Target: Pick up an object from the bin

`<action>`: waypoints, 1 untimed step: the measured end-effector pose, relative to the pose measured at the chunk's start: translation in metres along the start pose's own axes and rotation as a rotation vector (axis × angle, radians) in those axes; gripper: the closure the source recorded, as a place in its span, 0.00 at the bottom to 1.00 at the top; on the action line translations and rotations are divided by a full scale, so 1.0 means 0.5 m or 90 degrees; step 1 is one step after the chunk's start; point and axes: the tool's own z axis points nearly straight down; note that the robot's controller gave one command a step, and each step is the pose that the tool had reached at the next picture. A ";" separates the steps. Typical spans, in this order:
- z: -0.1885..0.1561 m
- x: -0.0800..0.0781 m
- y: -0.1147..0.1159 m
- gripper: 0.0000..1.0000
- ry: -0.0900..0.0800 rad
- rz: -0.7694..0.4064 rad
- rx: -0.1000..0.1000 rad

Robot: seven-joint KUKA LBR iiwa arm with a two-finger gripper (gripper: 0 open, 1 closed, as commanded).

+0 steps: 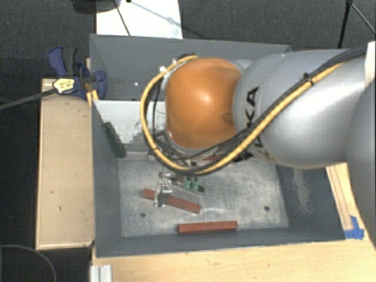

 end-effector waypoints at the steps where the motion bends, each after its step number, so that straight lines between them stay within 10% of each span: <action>1: 0.000 0.000 0.000 0.00 0.000 0.001 0.000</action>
Offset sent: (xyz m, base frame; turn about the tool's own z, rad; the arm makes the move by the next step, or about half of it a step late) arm 0.0339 -0.0496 -0.1301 -0.0105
